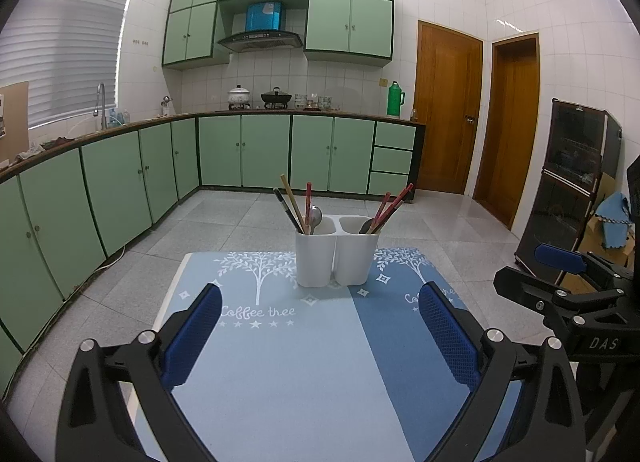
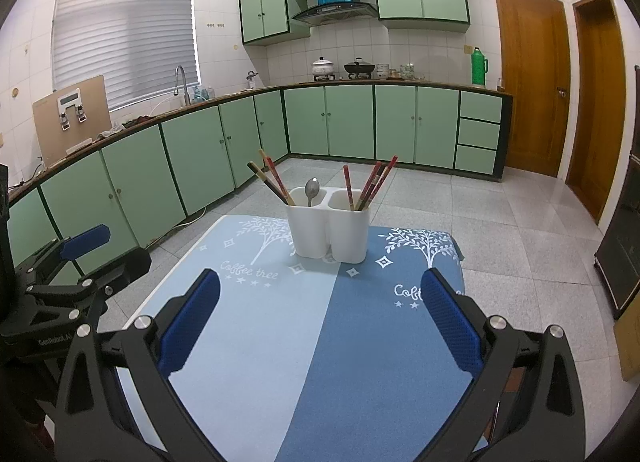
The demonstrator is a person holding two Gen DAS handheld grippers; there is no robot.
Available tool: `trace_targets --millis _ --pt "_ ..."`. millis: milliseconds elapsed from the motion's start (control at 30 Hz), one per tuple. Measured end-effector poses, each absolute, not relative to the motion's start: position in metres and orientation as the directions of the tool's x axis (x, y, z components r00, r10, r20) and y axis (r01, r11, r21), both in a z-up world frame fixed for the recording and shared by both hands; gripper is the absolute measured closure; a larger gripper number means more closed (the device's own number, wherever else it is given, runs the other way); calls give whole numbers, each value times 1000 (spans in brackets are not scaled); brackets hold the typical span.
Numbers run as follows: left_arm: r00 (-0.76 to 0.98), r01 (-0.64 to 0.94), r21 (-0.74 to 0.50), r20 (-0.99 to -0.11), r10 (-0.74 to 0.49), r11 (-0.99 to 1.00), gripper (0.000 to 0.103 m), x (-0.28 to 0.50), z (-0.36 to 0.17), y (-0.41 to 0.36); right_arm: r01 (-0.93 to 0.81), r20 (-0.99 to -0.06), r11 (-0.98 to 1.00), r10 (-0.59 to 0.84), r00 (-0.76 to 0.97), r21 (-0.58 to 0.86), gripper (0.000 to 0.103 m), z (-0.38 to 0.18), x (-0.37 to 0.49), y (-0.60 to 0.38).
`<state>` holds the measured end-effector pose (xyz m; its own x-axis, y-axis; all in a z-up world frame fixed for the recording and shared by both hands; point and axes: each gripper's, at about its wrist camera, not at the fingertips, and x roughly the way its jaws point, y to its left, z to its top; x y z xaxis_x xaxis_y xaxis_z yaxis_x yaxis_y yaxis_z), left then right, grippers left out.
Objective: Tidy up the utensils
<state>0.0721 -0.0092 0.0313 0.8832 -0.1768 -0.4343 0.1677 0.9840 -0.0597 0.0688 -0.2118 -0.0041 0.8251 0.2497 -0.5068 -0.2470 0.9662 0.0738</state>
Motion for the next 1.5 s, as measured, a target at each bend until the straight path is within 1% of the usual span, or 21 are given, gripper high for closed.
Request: trace_targets --millis 1500 --pt "881 165 -51 -442 -171 985 6 73 30 -9 -242 -512 967 246 823 77 6 -6 71 -214"
